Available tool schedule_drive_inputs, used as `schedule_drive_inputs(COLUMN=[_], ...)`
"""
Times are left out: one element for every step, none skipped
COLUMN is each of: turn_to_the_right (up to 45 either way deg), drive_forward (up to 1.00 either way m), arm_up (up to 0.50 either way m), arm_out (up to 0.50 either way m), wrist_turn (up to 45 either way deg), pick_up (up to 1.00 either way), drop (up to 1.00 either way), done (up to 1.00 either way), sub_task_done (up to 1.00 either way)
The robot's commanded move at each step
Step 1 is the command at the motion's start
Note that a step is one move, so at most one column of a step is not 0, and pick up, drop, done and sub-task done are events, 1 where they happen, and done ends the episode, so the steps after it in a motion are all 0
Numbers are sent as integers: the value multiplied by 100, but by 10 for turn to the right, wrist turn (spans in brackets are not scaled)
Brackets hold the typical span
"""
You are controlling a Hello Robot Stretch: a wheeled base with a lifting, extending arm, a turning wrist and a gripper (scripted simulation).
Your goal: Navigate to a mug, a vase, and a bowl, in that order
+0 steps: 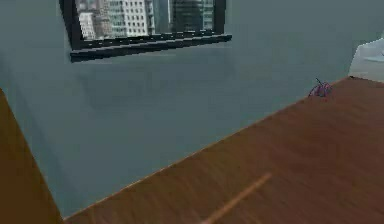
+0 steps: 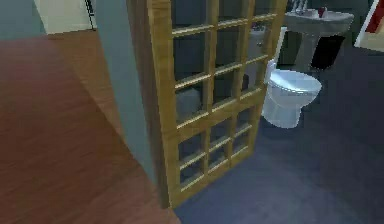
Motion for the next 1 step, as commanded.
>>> schedule_drive_inputs(turn_to_the_right=[450], drive_forward=[0], arm_up=[0], arm_out=[0], wrist_turn=[0], pick_up=[0], drop=[0], done=[0], sub_task_done=[0])
